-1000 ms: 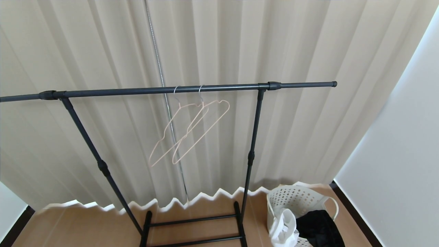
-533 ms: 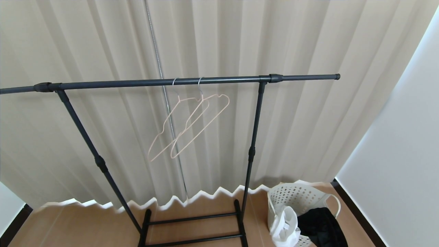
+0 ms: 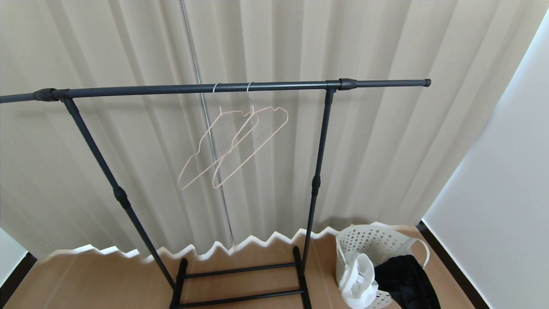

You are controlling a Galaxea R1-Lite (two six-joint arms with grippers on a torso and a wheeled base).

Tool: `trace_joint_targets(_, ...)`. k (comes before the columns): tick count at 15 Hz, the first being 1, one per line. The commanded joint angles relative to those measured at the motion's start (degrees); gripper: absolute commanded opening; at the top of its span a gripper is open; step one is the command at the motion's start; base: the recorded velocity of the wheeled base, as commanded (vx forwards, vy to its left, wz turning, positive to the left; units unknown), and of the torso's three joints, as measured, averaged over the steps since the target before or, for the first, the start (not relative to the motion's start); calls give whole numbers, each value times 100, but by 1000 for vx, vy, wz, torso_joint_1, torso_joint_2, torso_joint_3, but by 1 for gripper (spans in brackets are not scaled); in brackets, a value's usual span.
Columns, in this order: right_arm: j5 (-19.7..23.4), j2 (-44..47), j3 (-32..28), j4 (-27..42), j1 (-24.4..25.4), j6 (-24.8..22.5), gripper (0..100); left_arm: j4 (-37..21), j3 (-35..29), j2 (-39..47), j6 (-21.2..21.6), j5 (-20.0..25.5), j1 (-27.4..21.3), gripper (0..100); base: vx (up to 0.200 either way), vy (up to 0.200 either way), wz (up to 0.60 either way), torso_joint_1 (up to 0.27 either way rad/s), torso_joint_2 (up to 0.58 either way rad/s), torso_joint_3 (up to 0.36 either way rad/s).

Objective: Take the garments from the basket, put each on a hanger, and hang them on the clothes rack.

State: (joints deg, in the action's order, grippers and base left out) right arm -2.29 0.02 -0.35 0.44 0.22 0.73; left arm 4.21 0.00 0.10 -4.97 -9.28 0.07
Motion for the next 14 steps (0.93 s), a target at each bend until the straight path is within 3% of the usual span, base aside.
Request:
trace_joint_targets(1,1,-2,0,0,4,-3,100,10,0,-1,-4,-4,1,100,0,0,0,-154,369,217)
trace_joint_targets(7,1,-2,0,0,4,-3,100,1,0,-1,-4,-4,1,100,0,0,0,-156,382,229)
trace_joint_targets(14,1,-2,0,0,4,6,100,10,0,8,-12,-4,1,100,0,0,0,-201,530,334)
